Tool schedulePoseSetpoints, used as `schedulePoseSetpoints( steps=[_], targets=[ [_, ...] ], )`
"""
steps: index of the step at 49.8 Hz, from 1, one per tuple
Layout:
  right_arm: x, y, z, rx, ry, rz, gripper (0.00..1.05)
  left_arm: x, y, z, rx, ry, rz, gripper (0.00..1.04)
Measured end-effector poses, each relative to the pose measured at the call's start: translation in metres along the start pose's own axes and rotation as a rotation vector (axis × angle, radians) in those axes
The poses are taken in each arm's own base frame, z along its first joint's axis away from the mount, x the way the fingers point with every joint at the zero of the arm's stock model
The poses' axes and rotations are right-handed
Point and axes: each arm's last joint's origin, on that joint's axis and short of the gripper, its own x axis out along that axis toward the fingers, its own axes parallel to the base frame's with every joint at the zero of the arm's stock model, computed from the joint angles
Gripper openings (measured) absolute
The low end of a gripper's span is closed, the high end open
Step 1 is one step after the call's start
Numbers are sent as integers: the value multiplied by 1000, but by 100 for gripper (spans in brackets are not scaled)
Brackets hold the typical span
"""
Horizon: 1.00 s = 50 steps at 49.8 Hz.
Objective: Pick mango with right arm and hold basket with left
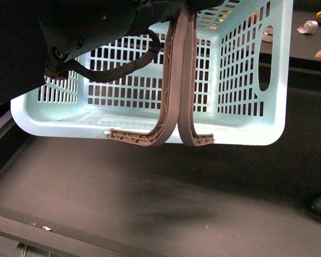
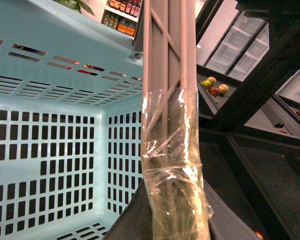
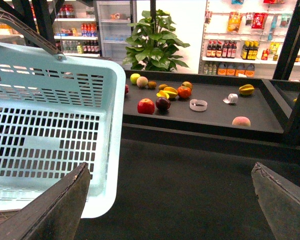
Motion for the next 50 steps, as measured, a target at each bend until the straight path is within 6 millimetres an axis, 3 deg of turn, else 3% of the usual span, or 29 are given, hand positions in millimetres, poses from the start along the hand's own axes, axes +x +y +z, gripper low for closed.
schedulePoseSetpoints(
  steps=[36,41,45,50],
  targets=[
    [0,0,0,0,0,0,96,0,0,0,-1,1,-2,8],
    [3,-3,-2,51,137,-185,96,0,0,0,-1,1,-3,8],
    [17,-19,-11,102,233,-344,96,0,0,0,-3,1,-4,8],
    [37,-45,-24,141,279,-425,96,0,0,0,-3,1,-4,8]
  ],
)
